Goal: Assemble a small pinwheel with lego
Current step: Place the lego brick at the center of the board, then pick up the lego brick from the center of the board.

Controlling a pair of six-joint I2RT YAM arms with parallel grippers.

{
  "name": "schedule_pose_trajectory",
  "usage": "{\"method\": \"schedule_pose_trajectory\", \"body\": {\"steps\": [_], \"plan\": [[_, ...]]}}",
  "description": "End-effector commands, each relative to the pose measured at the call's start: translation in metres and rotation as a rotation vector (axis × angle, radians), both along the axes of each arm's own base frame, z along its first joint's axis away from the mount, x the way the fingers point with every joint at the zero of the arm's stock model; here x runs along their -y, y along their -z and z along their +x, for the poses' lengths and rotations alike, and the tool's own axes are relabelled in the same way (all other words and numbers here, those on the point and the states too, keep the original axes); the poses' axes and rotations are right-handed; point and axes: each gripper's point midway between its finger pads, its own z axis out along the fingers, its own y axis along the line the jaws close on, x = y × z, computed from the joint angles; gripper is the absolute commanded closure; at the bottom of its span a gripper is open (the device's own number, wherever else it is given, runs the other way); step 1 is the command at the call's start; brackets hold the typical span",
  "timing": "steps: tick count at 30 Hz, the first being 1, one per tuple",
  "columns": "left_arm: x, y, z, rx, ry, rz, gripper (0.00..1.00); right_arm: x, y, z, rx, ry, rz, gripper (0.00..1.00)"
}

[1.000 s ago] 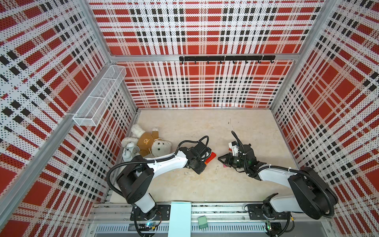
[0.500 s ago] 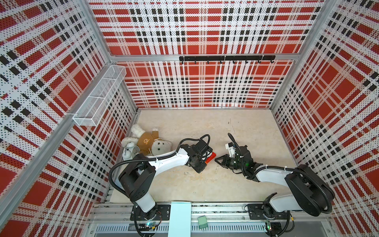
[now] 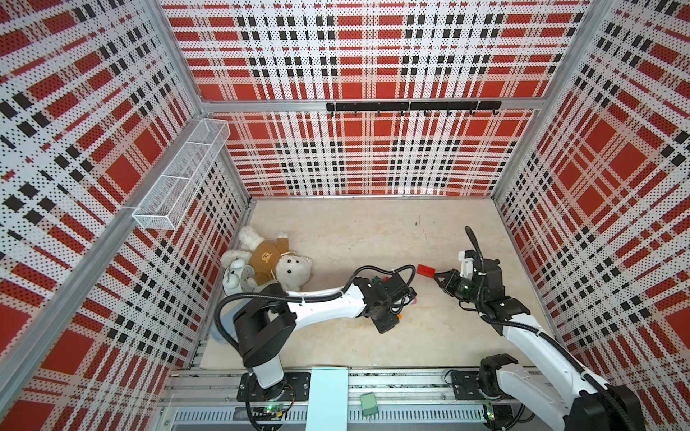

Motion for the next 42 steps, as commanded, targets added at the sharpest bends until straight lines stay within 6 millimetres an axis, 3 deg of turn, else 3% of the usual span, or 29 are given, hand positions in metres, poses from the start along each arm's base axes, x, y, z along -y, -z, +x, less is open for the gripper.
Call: {"method": "schedule_pose_trajectory", "body": {"steps": [1, 8, 17, 25, 38, 42], "plan": [[0.02, 0.009, -0.002, 0.03, 0.052, 0.002, 0.69, 0.004, 0.006, -0.014, -0.046, -0.024, -0.033, 0.95], [0.04, 0.022, -0.002, 0.035, 0.088, -0.016, 0.63, 0.005, 0.003, -0.019, -0.045, -0.026, -0.036, 0.95], [0.04, 0.02, -0.012, 0.028, 0.114, -0.108, 0.45, 0.003, 0.004, -0.02, -0.052, -0.034, -0.03, 0.93], [0.029, 0.017, -0.011, 0.07, 0.106, -0.164, 0.45, 0.002, 0.003, -0.02, -0.054, -0.041, -0.026, 0.93], [0.033, 0.018, -0.01, 0.049, 0.114, -0.196, 0.56, 0.004, 0.004, -0.023, -0.063, -0.036, -0.033, 0.92], [0.029, 0.017, -0.011, 0.055, 0.108, -0.193, 0.53, 0.004, 0.004, -0.021, -0.062, -0.035, -0.038, 0.92]]}}
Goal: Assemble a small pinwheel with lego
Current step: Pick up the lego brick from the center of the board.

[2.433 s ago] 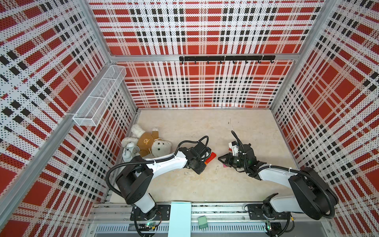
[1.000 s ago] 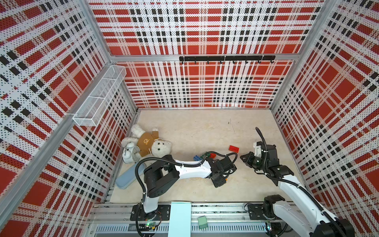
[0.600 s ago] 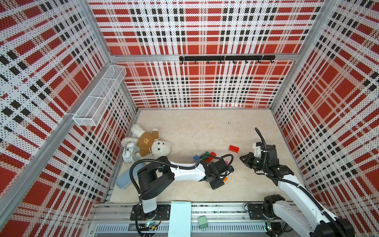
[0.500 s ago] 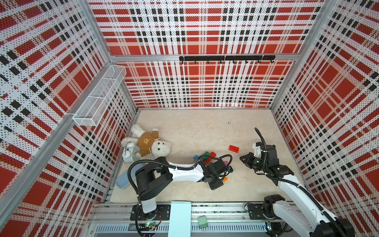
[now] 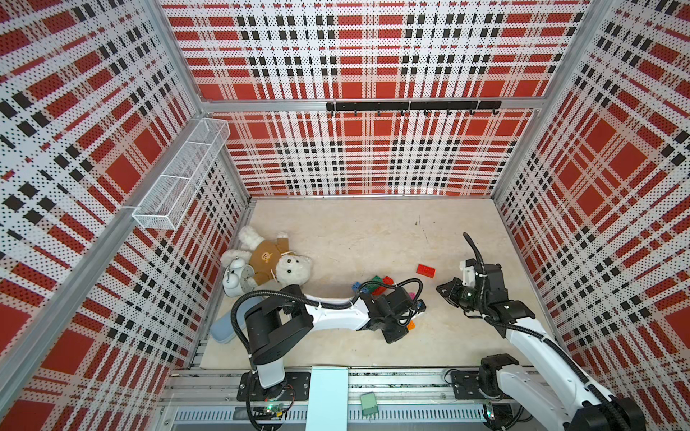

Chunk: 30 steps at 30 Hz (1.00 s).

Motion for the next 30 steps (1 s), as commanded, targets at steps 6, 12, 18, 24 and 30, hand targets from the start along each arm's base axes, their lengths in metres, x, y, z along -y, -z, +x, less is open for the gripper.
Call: {"method": "schedule_pose_trajectory", "body": {"steps": [6, 12, 18, 24, 30], "plan": [[-0.002, -0.006, -0.002, 0.01, -0.001, -0.032, 0.51, -0.001, -0.012, 0.008, 0.038, -0.008, 0.001, 0.92], [-0.004, -0.005, -0.002, 0.007, -0.014, -0.037, 0.58, -0.002, -0.013, 0.007, 0.043, -0.005, 0.011, 0.92], [-0.003, -0.009, -0.002, 0.015, -0.015, -0.052, 0.68, -0.002, -0.015, 0.009, 0.049, -0.005, 0.012, 0.92], [0.004, -0.046, 0.003, 0.063, -0.033, -0.163, 0.75, -0.004, -0.026, 0.014, 0.077, -0.019, 0.014, 0.91], [-0.022, -0.08, 0.014, 0.061, -0.114, -0.244, 0.77, -0.019, -0.033, 0.023, 0.11, -0.069, 0.041, 0.91]]}}
